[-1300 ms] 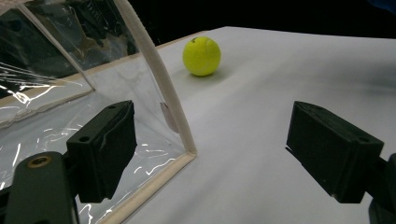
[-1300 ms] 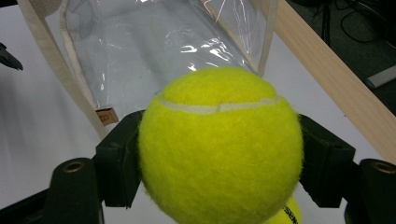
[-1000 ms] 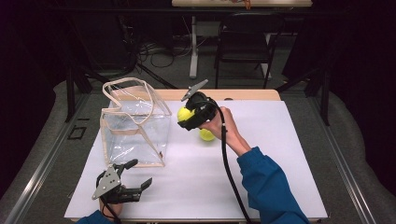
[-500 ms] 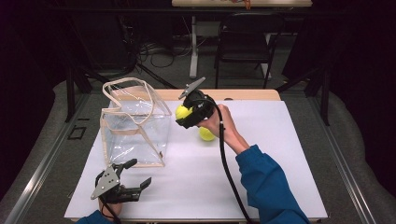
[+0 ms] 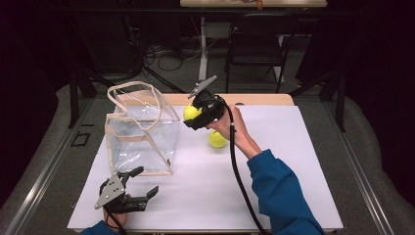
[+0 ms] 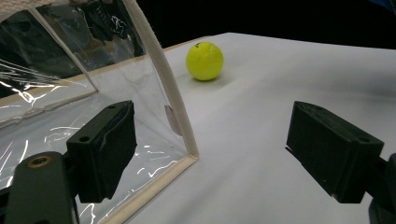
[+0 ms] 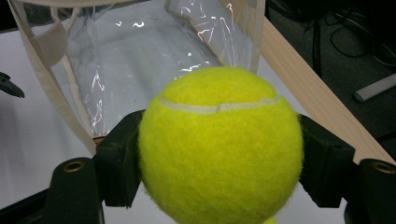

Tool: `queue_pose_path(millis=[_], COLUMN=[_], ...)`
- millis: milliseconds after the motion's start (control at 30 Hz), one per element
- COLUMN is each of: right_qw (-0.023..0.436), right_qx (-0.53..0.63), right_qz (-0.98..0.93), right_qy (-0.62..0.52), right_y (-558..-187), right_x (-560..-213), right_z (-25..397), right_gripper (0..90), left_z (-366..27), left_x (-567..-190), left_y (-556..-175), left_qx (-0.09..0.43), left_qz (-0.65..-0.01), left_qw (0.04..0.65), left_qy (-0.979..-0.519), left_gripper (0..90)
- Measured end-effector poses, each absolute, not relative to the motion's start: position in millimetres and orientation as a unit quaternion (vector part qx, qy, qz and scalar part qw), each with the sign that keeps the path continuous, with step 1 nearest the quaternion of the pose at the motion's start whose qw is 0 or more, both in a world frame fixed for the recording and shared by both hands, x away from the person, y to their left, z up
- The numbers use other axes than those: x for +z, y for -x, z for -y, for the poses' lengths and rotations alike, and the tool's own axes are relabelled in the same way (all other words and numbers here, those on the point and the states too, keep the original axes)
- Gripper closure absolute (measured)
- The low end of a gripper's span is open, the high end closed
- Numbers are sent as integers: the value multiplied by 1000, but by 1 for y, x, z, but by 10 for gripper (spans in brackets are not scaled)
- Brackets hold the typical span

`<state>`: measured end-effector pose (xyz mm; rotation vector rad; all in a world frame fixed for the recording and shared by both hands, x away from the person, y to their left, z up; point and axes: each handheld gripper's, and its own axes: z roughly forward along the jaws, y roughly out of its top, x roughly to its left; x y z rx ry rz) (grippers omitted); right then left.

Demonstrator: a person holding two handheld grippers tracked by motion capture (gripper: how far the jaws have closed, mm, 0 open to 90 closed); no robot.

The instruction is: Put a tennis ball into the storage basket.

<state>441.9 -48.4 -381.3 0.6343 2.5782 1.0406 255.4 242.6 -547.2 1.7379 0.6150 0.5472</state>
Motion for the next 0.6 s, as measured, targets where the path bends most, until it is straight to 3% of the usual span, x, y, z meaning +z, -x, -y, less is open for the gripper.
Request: queue_pose_path(millis=[600], right_qw=[143], right_qx=[371], right_qz=[-894], right_qy=[-208], right_y=[-447], right_x=[-374], right_z=[30], right_gripper=[267], left_z=[-243], left_x=[-547], left_y=[-255], left_qx=[224], left_qz=[-264], left_qw=[576], left_qy=[-741], left_gripper=[158])
